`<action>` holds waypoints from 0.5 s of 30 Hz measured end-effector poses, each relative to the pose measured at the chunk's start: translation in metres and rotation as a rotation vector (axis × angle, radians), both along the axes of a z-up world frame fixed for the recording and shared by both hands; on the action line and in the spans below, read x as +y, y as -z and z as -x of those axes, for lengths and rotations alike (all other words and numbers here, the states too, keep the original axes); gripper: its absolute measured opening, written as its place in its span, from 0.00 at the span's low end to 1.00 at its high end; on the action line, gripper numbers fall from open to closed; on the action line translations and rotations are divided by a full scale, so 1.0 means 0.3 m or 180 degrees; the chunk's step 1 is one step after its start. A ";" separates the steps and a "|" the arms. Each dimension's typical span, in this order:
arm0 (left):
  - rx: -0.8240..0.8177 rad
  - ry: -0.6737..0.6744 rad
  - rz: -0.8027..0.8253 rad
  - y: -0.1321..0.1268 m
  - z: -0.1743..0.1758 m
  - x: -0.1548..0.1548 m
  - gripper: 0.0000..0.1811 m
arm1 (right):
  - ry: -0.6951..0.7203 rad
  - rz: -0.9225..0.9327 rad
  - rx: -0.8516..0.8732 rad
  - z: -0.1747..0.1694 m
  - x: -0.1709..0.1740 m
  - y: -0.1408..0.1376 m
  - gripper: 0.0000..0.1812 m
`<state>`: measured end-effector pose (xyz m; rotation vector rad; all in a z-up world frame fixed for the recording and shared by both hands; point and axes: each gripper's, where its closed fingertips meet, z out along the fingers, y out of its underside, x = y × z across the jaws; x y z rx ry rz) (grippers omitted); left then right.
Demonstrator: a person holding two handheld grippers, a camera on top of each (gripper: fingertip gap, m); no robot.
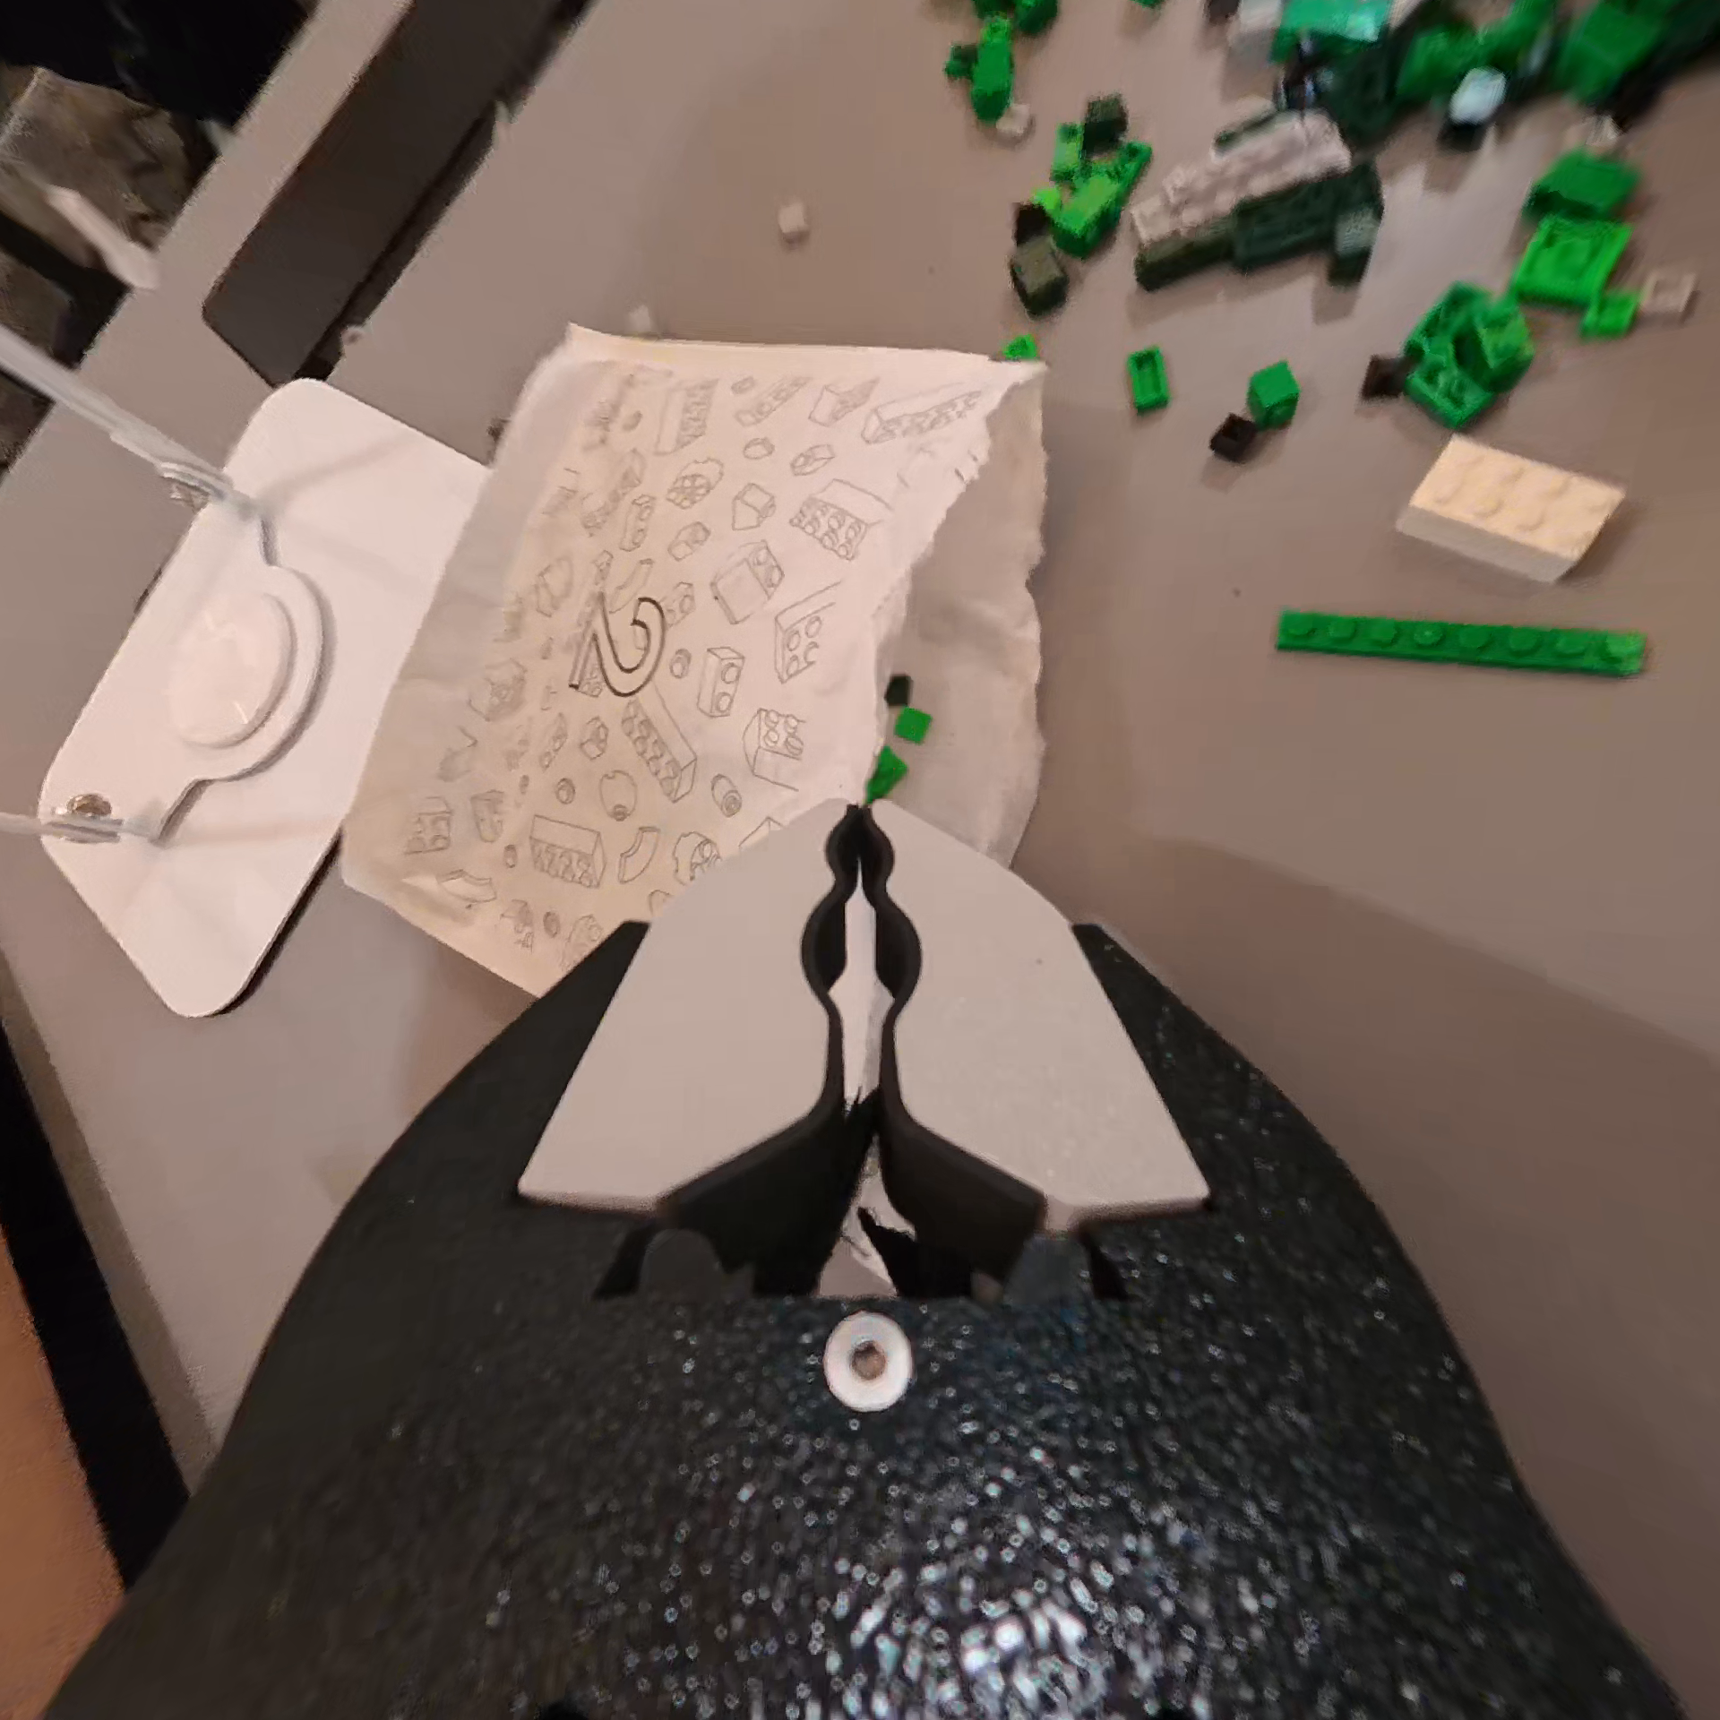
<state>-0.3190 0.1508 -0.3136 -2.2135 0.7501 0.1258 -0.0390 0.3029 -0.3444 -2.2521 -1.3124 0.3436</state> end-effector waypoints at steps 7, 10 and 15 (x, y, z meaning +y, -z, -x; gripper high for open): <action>-0.0458 -0.0658 -0.0215 -0.136 0.020 -0.004 0.00 | -0.0929 -0.1447 0.0430 0.064 -0.015 -0.177 0.11; -0.0748 -0.0899 -0.0069 -0.172 0.005 -0.023 0.00 | -0.1227 -0.1975 0.0511 0.080 -0.041 -0.222 0.10; -0.1128 -0.0915 0.0192 -0.202 -0.057 -0.037 0.00 | -0.1495 -0.2245 0.0665 0.110 -0.095 -0.247 0.10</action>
